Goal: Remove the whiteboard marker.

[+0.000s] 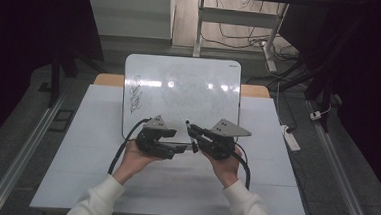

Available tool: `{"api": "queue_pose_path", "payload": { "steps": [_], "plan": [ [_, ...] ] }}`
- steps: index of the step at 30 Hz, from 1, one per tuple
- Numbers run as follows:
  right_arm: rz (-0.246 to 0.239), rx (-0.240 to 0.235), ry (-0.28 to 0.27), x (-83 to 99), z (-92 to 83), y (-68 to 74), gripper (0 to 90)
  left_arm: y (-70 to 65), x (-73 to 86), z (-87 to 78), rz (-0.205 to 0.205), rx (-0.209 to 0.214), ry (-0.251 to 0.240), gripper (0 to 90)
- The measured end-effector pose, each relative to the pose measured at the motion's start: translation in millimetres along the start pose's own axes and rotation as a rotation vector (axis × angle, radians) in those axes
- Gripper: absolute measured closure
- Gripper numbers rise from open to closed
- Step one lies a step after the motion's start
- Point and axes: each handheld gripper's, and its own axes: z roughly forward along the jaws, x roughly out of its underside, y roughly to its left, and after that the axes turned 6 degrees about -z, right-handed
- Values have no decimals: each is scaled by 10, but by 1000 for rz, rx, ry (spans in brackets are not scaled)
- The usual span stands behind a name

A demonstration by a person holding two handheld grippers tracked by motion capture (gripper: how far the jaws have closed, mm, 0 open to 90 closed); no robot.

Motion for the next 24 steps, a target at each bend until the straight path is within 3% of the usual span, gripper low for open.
{"api": "queue_pose_path", "payload": {
  "steps": [10, 17, 24],
  "plan": [
    [-15, -9, 6, 6, 38, 62, 808, -10, -35, 119, -2, 53, 15, 382],
    [-52, -15, 11, -12, 56, 135, 808, -13, -26, 227, -8, 111, 44, 519],
    [-67, -23, 11, -31, 58, 182, 807, 3, -23, 261, -25, 148, 42, 650]
  ]
}}
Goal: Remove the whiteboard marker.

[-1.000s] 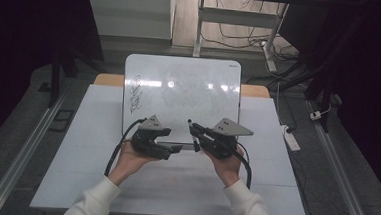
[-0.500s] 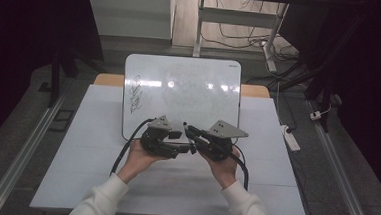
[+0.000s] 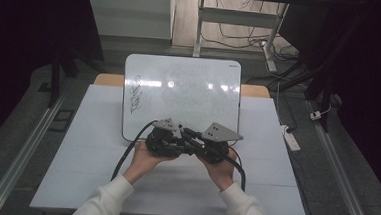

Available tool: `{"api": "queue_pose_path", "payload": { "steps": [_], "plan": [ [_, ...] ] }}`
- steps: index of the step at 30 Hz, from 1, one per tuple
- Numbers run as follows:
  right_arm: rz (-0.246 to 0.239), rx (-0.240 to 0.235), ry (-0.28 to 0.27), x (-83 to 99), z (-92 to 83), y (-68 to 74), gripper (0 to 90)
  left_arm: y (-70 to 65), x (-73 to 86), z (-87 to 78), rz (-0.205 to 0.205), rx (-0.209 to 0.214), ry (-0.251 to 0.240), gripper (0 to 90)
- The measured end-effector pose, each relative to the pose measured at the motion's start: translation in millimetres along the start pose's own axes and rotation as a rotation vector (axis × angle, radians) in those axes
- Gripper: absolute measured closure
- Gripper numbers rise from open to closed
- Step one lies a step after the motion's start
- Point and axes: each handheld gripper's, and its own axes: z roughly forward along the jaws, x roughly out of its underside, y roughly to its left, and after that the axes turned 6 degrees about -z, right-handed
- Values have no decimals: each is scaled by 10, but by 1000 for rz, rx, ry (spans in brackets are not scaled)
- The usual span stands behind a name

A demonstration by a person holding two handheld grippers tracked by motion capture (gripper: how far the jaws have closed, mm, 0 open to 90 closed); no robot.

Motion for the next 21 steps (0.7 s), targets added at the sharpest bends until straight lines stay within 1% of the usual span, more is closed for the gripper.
{"api": "queue_pose_path", "payload": {
  "steps": [2, 3, 4, 6, 10, 13, 17, 19, 20, 21],
  "plan": [
    [-2, -1, -4, -6, 1, 7, 807, -1, 1, 7, -1, 9, 1, 685],
    [-2, -1, -4, -6, 1, 7, 807, -1, 2, 11, 0, 12, 3, 685],
    [-6, -2, -4, -11, 1, 14, 807, -2, 5, 18, 3, 18, 9, 725],
    [-8, -2, -2, -12, 2, 18, 807, -2, 7, 22, 2, 19, 12, 758],
    [-7, -3, 4, -5, 7, 18, 807, 10, 11, 25, -6, 19, 20, 772],
    [-9, -4, 3, -5, 8, 20, 807, 14, 16, 23, -10, 14, 14, 777],
    [-9, 0, 2, -5, 6, 21, 803, 13, 22, 22, -8, 2, 6, 783],
    [0, -1, -3, -5, 6, 16, 793, 15, 27, 15, -6, -10, -2, 784],
    [15, -13, -11, -9, 2, 4, 718, 19, 29, 9, -6, -17, -7, 786],
    [15, -13, -11, -9, 2, 4, 718, 24, 32, -3, -6, -23, -15, 786]
  ]
}}
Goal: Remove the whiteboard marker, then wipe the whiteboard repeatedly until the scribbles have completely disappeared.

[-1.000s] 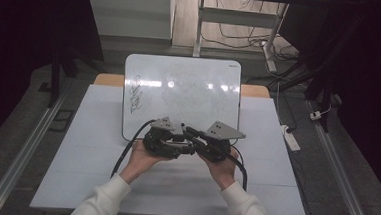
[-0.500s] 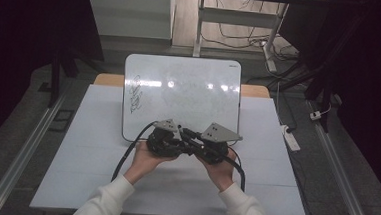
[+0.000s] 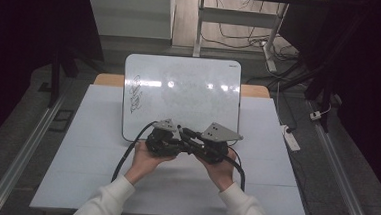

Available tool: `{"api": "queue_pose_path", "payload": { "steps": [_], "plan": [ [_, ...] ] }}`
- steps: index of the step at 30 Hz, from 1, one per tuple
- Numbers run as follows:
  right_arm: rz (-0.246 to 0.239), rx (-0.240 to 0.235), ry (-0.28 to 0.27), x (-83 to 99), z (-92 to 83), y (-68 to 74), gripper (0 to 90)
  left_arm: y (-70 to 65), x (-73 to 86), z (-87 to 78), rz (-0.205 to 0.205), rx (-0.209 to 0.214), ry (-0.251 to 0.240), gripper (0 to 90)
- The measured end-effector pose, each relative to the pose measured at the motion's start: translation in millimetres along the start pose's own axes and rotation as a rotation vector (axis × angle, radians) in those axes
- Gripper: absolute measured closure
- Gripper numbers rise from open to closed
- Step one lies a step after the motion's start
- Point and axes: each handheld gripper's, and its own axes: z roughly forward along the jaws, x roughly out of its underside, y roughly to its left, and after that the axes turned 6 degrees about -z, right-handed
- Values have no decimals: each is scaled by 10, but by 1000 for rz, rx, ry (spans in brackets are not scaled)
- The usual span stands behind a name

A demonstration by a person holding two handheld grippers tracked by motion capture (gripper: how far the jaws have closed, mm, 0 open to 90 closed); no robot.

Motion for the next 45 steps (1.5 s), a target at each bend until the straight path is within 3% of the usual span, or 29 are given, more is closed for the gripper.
{"api": "queue_pose_path", "payload": {
  "steps": [1, 3, 11, 12, 14, 15, 19, 20, 23, 32, 38, 45],
  "plan": [
    [3, -2, -15, -8, -15, -14, 640, 10, 2, -17, 1, -7, -9, 786],
    [8, 14, -18, -12, -54, -36, 591, 29, 5, -69, 3, -23, -29, 786],
    [42, 70, 42, 239, -366, -316, 526, 183, 26, -385, 10, -77, -136, 786],
    [70, 93, 57, 373, -494, -412, 524, 205, 31, -425, 10, -81, -148, 786],
    [80, 103, 70, 436, -559, -457, 521, 244, 38, -497, 12, -91, -171, 786],
    [86, 117, 90, 561, -690, -530, 517, 263, 40, -531, 12, -95, -182, 786],
    [94, 142, 125, 747, -899, -620, 498, 337, 35, -663, 11, -116, -218, 787],
    [110, 158, 145, 865, -1040, -672, 489, 352, 32, -698, 11, -120, -227, 786],
    [133, 180, 157, 1012, -1201, -743, 479, 385, 21, -804, 6, -129, -265, 786],
    [118, 203, 207, 1158, -1225, -830, 468, 474, 15, -1099, -11, -167, -356, 787],
    [92, 205, 238, 1188, -1188, -819, 462, 526, 38, -1165, -27, -186, -373, 786],
    [95, 214, 251, 1243, -1189, -841, 459, 557, 35, -1175, -29, -214, -380, 787]
  ]
}}
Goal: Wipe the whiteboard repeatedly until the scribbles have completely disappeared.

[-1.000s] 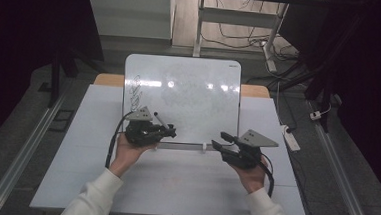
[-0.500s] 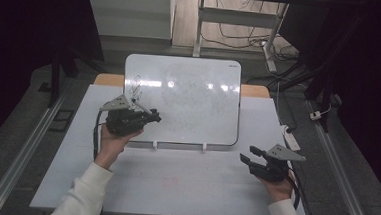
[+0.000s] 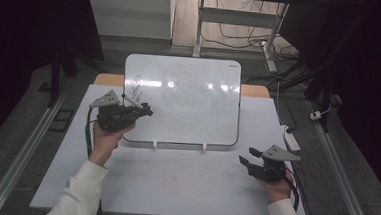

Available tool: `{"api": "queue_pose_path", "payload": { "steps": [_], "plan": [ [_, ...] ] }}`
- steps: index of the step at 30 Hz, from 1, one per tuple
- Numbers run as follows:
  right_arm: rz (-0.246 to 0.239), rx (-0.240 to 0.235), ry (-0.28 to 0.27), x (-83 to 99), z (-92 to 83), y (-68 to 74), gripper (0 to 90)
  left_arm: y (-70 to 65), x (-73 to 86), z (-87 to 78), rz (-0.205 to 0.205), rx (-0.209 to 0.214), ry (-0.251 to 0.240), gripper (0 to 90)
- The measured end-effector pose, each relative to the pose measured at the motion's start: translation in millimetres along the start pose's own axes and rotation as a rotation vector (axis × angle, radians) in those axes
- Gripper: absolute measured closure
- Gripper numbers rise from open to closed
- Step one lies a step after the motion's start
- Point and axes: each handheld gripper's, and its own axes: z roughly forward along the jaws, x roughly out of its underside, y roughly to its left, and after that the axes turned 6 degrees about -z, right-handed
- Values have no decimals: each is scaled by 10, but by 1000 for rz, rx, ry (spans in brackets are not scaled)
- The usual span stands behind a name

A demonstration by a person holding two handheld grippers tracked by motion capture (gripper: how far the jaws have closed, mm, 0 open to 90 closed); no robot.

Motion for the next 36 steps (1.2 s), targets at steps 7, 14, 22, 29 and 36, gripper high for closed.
{"api": "queue_pose_path", "payload": {
  "steps": [7, 14, 22, 29, 36],
  "plan": [
    [1, 3, 5, 20, -3, -36, 454, 169, -90, -29, -5, -71, -30, 786],
    [2, -1, 7, 25, 1, -40, 452, 523, -214, -39, 23, -192, -80, 786],
    [0, -4, 30, 40, 47, -40, 451, 922, -382, 106, -10, -253, -124, 786],
    [-4, -3, 40, 44, 52, -45, 449, 1052, -544, 276, -10, -293, -100, 786],
    [-7, -7, 49, 49, 68, -46, 447, 984, -529, 434, 6, -257, -52, 786]
  ]
}}
